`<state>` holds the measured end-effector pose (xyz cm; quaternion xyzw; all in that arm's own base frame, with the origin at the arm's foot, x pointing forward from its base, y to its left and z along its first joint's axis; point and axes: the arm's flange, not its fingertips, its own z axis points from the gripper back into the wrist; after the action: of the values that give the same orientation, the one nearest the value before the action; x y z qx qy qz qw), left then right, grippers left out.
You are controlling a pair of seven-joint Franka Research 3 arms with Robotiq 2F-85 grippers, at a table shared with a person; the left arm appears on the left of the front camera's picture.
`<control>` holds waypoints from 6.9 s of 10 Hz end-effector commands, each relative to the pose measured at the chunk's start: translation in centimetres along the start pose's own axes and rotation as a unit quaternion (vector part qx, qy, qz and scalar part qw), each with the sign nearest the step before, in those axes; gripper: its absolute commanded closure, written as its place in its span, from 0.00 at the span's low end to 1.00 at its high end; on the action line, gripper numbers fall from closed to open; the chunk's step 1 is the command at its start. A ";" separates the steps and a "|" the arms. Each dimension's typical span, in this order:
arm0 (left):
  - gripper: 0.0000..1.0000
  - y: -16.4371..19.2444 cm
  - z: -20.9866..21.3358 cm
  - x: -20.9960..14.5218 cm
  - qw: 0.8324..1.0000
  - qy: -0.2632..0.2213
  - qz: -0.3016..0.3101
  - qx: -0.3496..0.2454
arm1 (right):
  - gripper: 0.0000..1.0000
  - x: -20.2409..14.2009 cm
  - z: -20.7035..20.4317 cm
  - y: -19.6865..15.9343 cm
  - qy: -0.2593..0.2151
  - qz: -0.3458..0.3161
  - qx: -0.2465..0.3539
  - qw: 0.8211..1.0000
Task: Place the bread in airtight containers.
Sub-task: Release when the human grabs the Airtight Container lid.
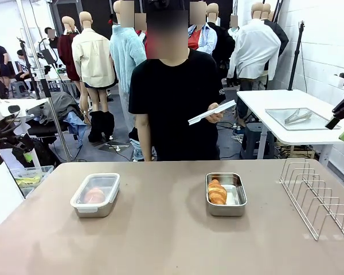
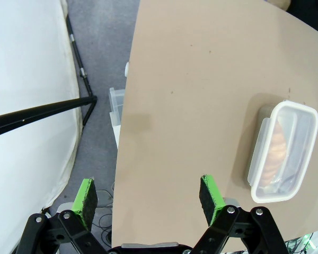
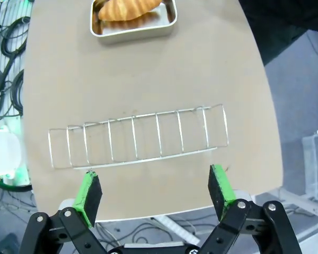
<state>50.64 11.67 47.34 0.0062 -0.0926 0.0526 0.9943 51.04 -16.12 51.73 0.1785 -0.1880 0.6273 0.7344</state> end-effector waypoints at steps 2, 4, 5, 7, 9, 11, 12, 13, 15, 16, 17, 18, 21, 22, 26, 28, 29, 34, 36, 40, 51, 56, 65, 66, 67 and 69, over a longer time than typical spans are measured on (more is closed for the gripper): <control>0.00 0.1 0.1 -0.1 1.000 0.001 0.001 0.001 | 0.00 0.0 0.1 0.0 0.002 0.007 0.006 1.000; 0.00 0.1 0.1 -0.1 1.000 0.001 0.001 0.001 | 0.00 0.0 0.1 0.0 0.002 0.007 0.006 1.000; 0.00 0.1 0.1 -0.1 1.000 0.001 0.001 0.001 | 0.00 0.0 0.1 0.0 0.002 0.007 0.006 1.000; 0.00 0.1 0.1 -0.1 1.000 0.001 0.001 0.001 | 0.00 0.0 0.1 0.0 0.002 0.007 0.006 1.000; 0.00 0.1 0.1 -0.1 1.000 0.001 0.001 0.001 | 0.00 0.0 0.1 0.0 0.002 0.007 0.006 1.000; 0.00 0.1 0.1 -0.1 1.000 0.001 0.001 0.001 | 0.00 0.0 0.1 0.0 0.002 0.007 0.006 1.000; 0.00 0.1 0.1 -0.1 1.000 0.001 0.001 0.001 | 0.00 0.0 0.1 0.0 0.002 0.007 0.006 1.000; 0.00 0.1 0.1 -0.1 1.000 0.001 0.001 0.001 | 0.00 0.0 0.1 0.0 0.002 0.007 0.006 1.000; 0.00 0.1 0.1 -0.1 1.000 0.001 0.001 0.001 | 0.00 0.0 0.1 0.0 0.002 0.007 0.006 1.000; 0.00 0.1 0.1 -0.1 1.000 0.001 0.001 0.001 | 0.00 0.0 0.1 0.0 0.002 0.007 0.006 1.000; 0.00 0.1 0.1 -0.1 1.000 0.001 0.001 0.001 | 0.00 0.0 0.1 0.0 0.002 0.007 0.006 1.000; 0.00 0.1 0.1 -0.1 1.000 0.001 0.001 0.001 | 0.00 0.0 0.1 0.0 0.002 0.007 0.006 1.000; 0.00 0.1 0.1 -0.1 1.000 0.001 0.001 0.001 | 0.00 0.0 0.1 0.0 0.002 0.007 0.006 1.000; 0.00 0.1 0.1 -0.1 1.000 0.001 0.001 0.001 | 0.00 0.0 0.1 0.0 0.002 0.007 0.006 1.000; 0.00 0.1 0.1 -0.1 1.000 0.001 0.001 0.001 | 0.00 0.0 0.1 0.0 0.002 0.007 0.006 1.000; 0.00 0.1 0.1 -0.1 1.000 0.001 0.001 0.001 | 0.00 0.0 0.1 0.0 0.002 0.007 0.006 1.000; 0.00 0.1 0.1 -0.1 1.000 0.001 0.001 0.001 | 0.00 0.0 0.1 0.0 0.002 0.007 0.006 1.000; 0.00 0.1 0.1 -0.1 1.000 0.001 0.001 0.001 | 0.00 0.0 0.1 0.0 0.002 0.007 0.006 1.000; 0.00 0.1 0.1 -0.1 1.000 0.001 0.001 0.001 | 0.00 0.0 0.1 0.0 0.002 0.007 0.006 1.000; 0.00 0.1 0.1 -0.1 1.000 0.001 0.001 0.001 | 0.00 0.0 0.1 0.0 0.002 0.007 0.006 1.000; 0.00 0.1 0.1 -0.1 1.000 0.001 0.001 0.001 | 0.00 0.0 0.1 0.0 0.002 0.007 0.006 1.000; 0.00 0.1 0.1 -0.1 1.000 0.001 0.001 0.001 | 0.00 0.0 0.1 0.0 0.002 0.007 0.006 1.000; 0.00 0.1 0.1 -0.1 1.000 0.001 0.001 0.001 | 0.00 0.0 0.1 0.0 0.002 0.007 0.006 1.000; 0.00 0.1 0.1 -0.1 1.000 0.001 0.001 0.001 | 0.00 0.0 0.1 0.0 0.002 0.007 0.006 1.000; 0.00 0.1 0.1 -0.1 1.000 0.001 0.001 0.001 | 0.00 0.0 0.1 0.0 0.002 0.007 0.006 1.000; 0.00 0.1 0.1 -0.1 1.000 0.001 0.001 0.001 | 0.00 0.0 0.1 0.0 0.002 0.007 0.006 1.000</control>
<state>50.64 11.67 47.34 0.0062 -0.0926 0.0526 0.9943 51.04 -16.12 51.74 0.1785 -0.1880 0.6274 0.7343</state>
